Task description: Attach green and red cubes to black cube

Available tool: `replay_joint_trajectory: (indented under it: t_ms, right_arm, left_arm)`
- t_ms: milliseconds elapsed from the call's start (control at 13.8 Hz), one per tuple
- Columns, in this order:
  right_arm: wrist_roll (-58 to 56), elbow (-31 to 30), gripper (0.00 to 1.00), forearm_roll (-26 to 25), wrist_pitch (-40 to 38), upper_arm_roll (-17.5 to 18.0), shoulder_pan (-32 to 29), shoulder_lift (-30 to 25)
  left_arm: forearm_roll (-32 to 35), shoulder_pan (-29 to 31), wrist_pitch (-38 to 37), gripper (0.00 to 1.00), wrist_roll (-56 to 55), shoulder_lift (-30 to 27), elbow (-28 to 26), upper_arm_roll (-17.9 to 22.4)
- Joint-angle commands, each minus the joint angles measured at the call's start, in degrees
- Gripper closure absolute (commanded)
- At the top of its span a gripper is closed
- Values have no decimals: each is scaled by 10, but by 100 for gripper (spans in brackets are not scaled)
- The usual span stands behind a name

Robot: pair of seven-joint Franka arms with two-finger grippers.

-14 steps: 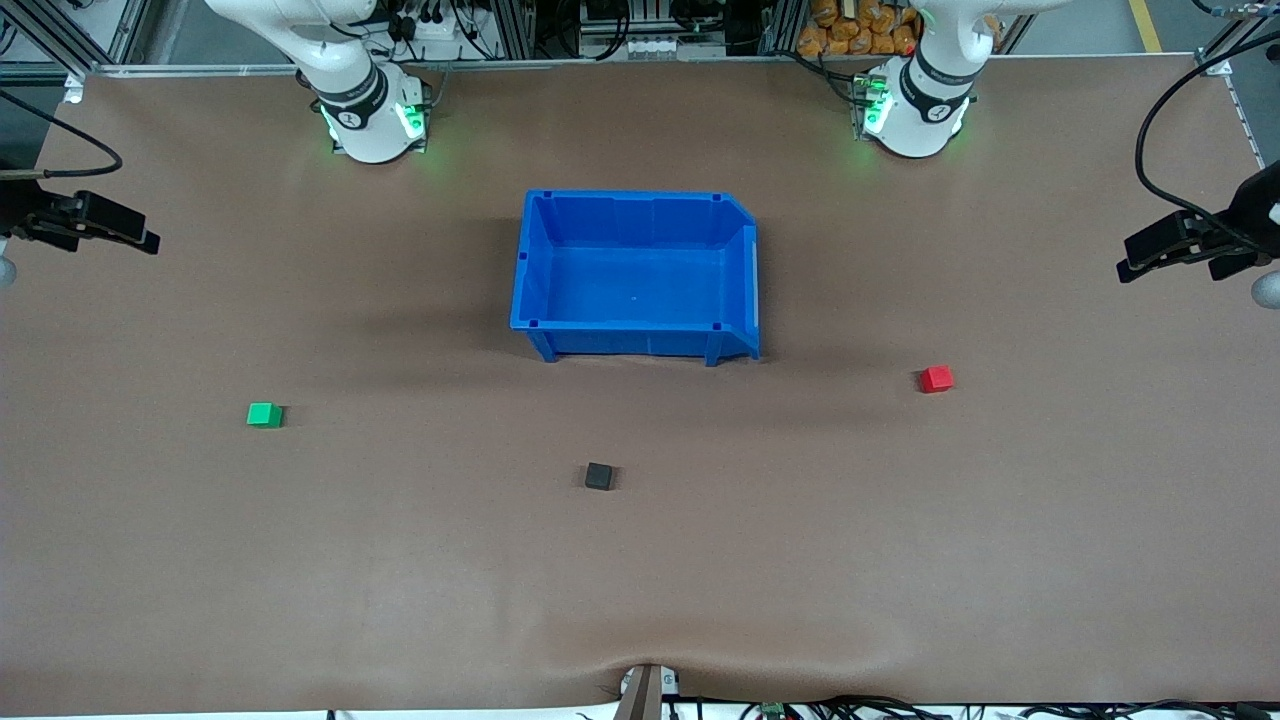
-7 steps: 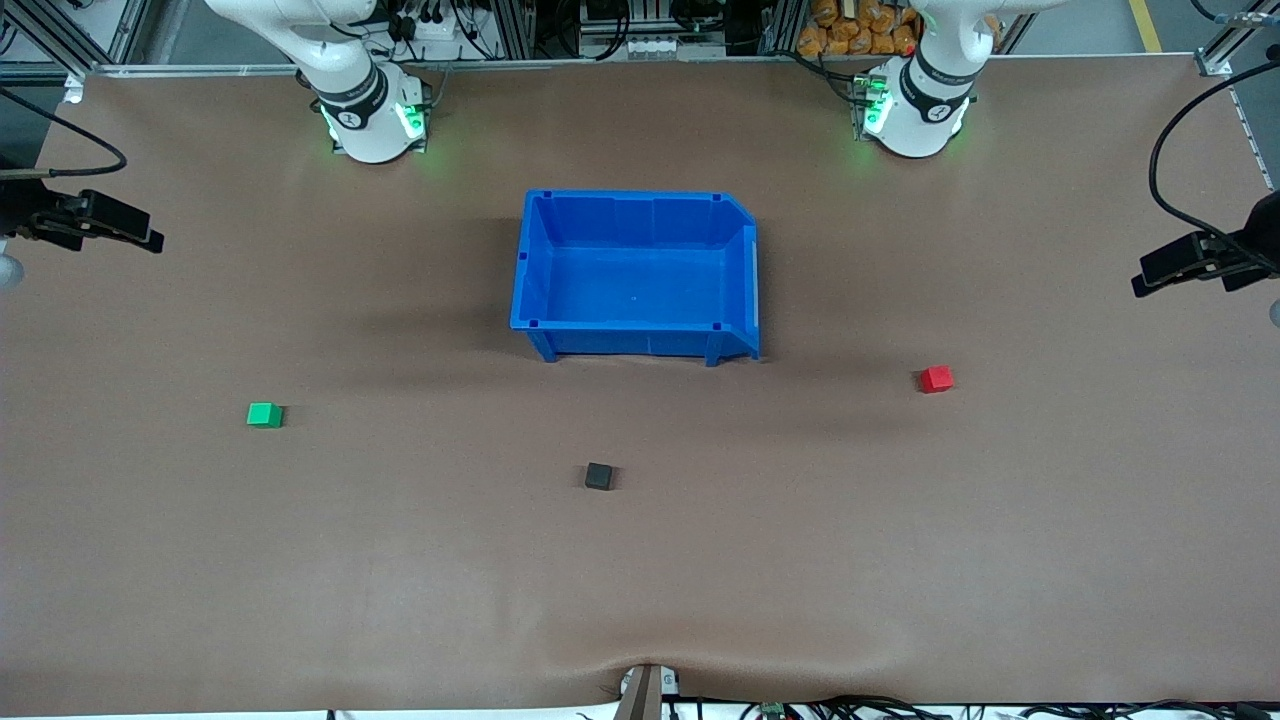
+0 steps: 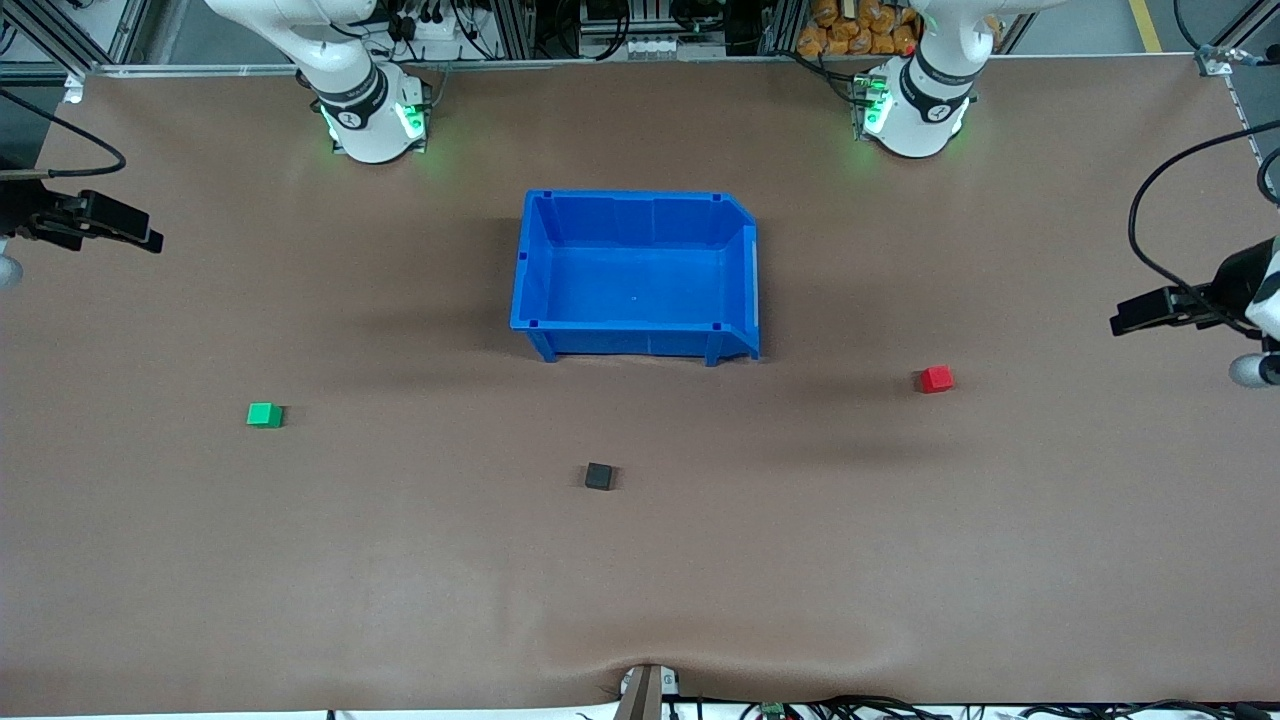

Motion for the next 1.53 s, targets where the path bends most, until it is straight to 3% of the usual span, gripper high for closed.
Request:
replay_joint_trajectory:
  t_ms: [0,145,727,1453]
  right_arm:
    - [-4,-1,0,-1,-2,2,-4,-3]
    - [-4,-1,0,-1,-2,2,-2,-3]
    - [-3,-1,0,-1,-2,2,4,-2]
    - [-3,-16,0,-4,4,2,5,-1]
  left_arm:
    - [-12,4,-2,0,-1,21,12,-2]
    - [-15,23,-2,0,13,40,11,-3]
    - [-17,2,63,0,-3,164,30,-9]
    - [-18,-11,215,0,5,261,24,-14]
